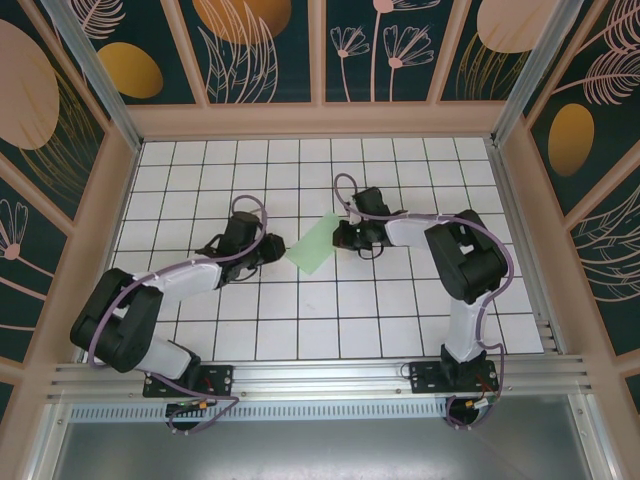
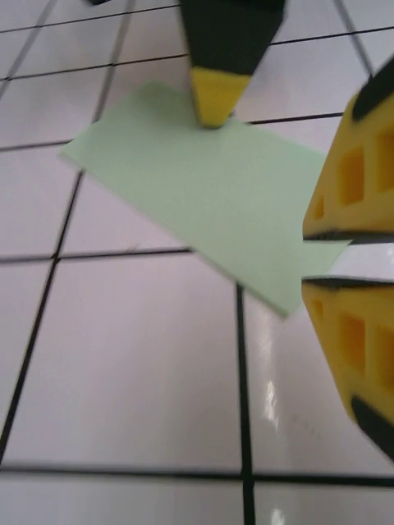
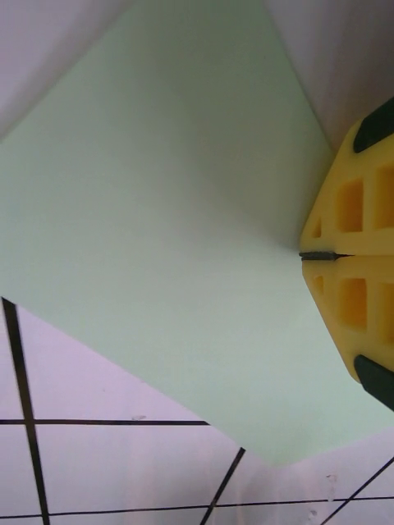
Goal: Fold a paper plane with a square sheet of paper (pick it up from the middle)
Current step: First fold in half a square sheet of paper at the center of the table, then rotate the square sheet of paper at the center of the table.
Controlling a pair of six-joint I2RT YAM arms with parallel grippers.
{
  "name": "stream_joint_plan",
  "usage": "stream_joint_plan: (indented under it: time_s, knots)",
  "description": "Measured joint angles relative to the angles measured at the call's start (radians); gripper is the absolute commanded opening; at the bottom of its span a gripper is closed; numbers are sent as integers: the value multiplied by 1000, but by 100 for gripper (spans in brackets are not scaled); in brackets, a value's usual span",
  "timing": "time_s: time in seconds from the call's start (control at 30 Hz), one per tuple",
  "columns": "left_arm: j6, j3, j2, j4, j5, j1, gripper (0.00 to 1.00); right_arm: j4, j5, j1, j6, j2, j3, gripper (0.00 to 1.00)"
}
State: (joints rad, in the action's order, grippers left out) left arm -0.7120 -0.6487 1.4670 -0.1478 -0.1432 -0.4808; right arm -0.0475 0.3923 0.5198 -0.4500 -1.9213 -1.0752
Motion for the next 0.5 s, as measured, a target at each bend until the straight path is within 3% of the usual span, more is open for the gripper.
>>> stream_joint_plan:
  time_s: [0.27, 0.37, 0.5]
  knots:
    - [-43, 0, -70, 3, 123, 79, 91, -91, -135, 151, -76, -12, -179, 0]
    - [-53, 0, -98, 20, 187, 98, 99, -96, -169, 219, -114, -47, -240, 0]
    - [-57, 2, -138, 51, 250, 128, 99, -133, -200, 264, -143, -113, -283, 0]
